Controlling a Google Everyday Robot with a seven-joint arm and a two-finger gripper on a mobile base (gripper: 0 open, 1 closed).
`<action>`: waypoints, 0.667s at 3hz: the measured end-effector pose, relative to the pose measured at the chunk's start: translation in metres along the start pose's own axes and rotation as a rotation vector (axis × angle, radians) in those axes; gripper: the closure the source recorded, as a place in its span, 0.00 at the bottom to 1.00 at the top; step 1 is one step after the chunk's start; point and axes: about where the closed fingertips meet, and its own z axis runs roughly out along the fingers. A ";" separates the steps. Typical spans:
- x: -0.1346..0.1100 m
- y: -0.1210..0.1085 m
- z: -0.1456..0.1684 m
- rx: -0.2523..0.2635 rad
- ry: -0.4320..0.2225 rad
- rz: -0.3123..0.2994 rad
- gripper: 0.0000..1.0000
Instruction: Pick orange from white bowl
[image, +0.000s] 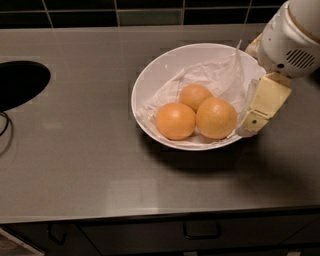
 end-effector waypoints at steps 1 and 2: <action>-0.008 0.002 0.010 -0.002 -0.024 0.053 0.00; -0.014 0.002 0.023 -0.012 -0.049 0.098 0.05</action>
Offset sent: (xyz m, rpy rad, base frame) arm 0.0172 0.0262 -0.0332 0.1258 0.0439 -0.1163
